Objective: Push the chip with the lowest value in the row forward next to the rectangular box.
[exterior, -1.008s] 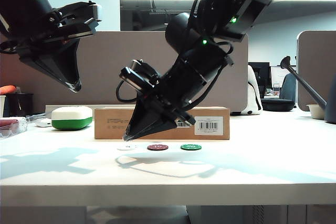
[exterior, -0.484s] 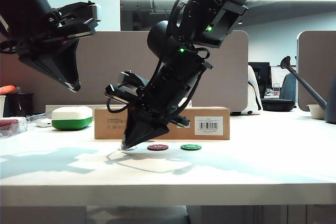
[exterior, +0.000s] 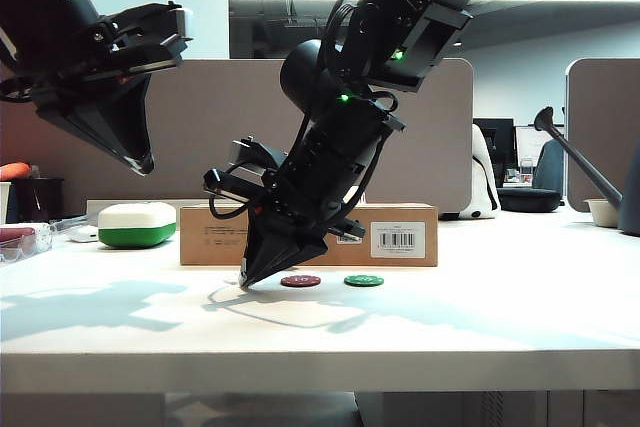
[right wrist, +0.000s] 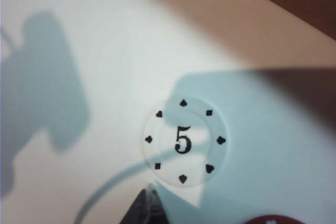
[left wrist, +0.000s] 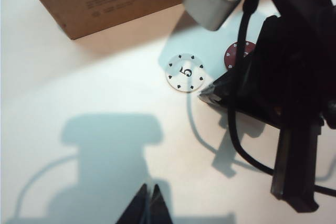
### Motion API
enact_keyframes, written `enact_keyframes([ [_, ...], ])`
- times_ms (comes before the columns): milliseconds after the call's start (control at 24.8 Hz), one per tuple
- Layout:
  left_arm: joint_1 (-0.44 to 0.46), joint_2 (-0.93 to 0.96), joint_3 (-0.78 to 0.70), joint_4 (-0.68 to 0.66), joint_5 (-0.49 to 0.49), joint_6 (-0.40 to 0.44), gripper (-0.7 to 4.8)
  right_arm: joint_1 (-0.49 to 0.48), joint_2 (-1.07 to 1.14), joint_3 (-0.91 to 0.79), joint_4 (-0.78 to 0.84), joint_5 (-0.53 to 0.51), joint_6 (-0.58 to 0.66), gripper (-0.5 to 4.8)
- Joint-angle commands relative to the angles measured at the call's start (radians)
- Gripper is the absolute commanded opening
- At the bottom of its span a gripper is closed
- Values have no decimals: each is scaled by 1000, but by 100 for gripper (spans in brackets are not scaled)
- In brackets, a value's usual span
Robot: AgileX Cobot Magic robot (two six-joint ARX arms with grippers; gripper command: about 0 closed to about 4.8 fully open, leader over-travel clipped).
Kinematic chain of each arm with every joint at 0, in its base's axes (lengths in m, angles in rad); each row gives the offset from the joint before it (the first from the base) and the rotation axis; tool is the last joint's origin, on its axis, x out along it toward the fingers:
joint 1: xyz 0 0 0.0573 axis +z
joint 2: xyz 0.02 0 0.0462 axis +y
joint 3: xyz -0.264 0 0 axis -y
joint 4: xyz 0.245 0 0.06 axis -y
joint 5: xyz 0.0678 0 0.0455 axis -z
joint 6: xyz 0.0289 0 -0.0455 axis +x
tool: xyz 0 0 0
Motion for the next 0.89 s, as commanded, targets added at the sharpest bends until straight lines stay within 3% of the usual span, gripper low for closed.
enact_keyframes([
  [40, -1, -3, 4, 10, 0, 3, -5, 0, -1, 5, 25, 2, -1, -9],
  [605, -1, -3, 4, 10, 0, 3, -5, -2, 45, 7, 47, 5, -3, -9],
  [887, -1, -3, 4, 10, 0, 3, -5, -5, 49, 7, 58, 73, 2, -9],
])
